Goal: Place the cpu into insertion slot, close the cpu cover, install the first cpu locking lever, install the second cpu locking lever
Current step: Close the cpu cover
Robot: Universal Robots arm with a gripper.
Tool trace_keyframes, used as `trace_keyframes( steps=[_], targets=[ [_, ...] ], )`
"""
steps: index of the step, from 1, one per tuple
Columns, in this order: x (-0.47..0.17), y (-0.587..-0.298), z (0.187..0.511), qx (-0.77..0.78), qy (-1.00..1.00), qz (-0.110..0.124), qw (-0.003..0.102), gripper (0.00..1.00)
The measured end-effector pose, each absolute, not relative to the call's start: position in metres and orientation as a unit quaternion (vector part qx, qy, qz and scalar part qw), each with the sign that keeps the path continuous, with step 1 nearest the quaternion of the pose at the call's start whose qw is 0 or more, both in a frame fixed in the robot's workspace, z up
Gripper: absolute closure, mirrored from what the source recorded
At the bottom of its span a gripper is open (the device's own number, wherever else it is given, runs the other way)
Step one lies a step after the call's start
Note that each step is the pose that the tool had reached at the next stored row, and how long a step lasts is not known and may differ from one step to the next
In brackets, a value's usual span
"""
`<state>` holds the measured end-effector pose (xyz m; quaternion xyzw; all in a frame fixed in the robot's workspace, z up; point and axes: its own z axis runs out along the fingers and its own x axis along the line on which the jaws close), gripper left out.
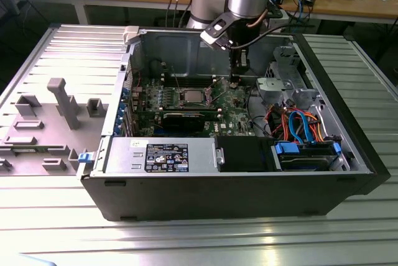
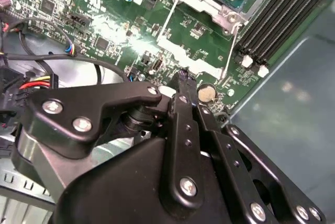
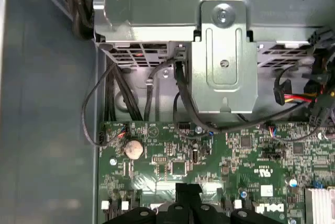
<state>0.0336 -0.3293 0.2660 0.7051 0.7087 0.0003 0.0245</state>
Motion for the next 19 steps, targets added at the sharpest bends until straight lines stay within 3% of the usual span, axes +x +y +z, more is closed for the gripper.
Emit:
trace_keyframes(
  steps=[3,19],
  targets=[
    [0.0389,-0.3292,0.2506,0.701,0.713,-0.003,0.021,0.89],
    [0.0351,-0.3292,0.2506,0.701,0.713,-0.003,0.021,0.89]
  ],
)
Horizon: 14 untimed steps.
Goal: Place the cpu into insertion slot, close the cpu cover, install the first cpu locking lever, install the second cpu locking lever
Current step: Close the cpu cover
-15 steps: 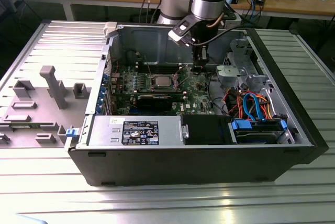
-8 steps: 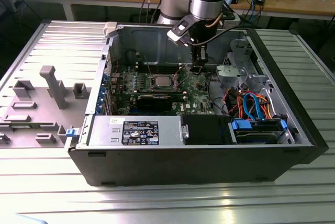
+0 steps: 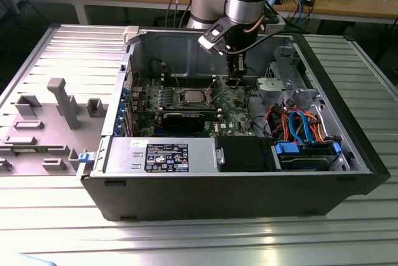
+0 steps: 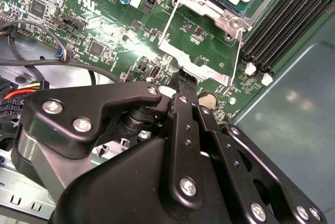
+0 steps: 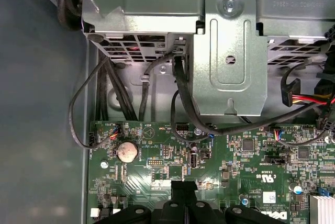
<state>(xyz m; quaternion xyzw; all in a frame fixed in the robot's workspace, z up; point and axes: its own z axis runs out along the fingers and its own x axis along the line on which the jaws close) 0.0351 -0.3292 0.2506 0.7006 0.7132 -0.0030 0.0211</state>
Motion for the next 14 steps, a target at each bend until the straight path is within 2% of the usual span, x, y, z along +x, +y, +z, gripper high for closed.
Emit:
trace_keyframes(
  steps=[14],
  targets=[
    [0.0316,-0.3291,0.2505,0.701,0.713,-0.003,0.021,0.89]
  ],
)
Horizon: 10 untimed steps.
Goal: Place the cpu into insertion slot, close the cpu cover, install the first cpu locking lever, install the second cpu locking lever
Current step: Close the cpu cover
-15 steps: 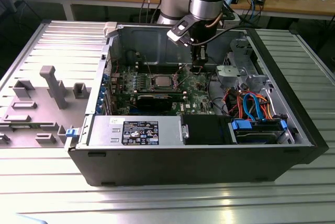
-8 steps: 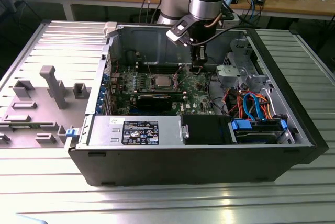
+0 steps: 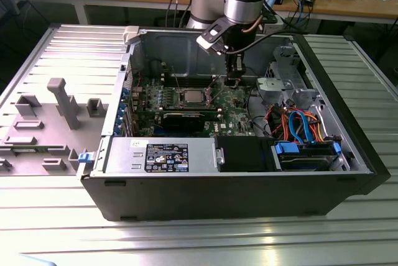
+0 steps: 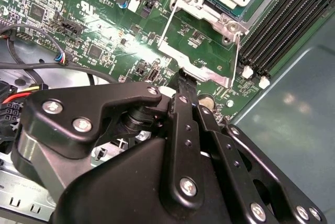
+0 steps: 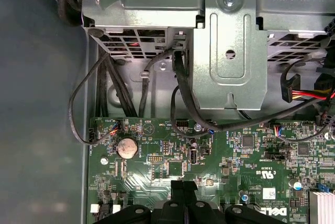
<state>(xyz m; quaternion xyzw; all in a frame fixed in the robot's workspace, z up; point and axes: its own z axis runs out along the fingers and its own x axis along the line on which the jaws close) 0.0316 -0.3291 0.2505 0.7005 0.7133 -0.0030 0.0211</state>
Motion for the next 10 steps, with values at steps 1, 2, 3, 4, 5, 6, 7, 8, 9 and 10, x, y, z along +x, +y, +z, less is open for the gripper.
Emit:
trace_keyframes(
  steps=[1,2,3,4,5,6,7,8,9,10],
  targets=[
    [0.0305,-0.3292,0.2504,0.701,0.713,-0.003,0.021,0.89],
    [0.0299,-0.3291,0.2504,0.701,0.713,-0.003,0.021,0.89],
    [0.0298,-0.3291,0.2504,0.701,0.713,-0.003,0.021,0.89],
    [0.0297,-0.3292,0.2504,0.701,0.713,-0.003,0.021,0.89],
    [0.0295,-0.3292,0.2504,0.701,0.713,-0.003,0.021,0.89],
    [0.0293,-0.3292,0.2504,0.701,0.713,-0.003,0.021,0.89],
    [0.0291,-0.3291,0.2504,0.701,0.713,-0.003,0.021,0.89],
    [0.0288,-0.3291,0.2504,0.701,0.713,-0.003,0.021,0.89],
    [0.0287,-0.3291,0.2504,0.701,0.713,-0.003,0.021,0.89],
    [0.0285,-0.3291,0.2504,0.701,0.713,-0.003,0.021,0.89]
  ],
)
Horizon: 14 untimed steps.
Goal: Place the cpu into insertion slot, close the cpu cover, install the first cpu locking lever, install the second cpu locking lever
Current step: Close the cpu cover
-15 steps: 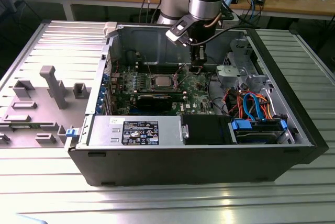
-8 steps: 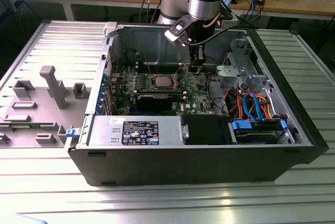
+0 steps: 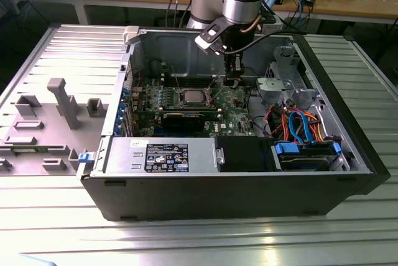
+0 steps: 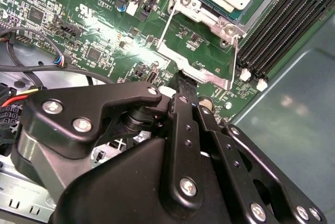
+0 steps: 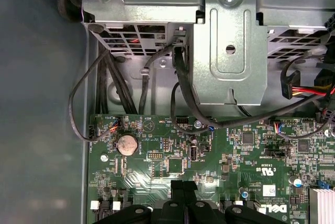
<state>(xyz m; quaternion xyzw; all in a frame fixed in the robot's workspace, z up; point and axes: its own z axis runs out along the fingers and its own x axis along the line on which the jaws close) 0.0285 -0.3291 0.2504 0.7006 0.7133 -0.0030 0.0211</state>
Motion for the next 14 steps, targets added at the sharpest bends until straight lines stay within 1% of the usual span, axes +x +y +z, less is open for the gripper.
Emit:
trace_keyframes(
  steps=[14],
  targets=[
    [0.0209,-0.3291,0.2503,0.701,0.713,-0.003,0.021,0.89]
  ],
)
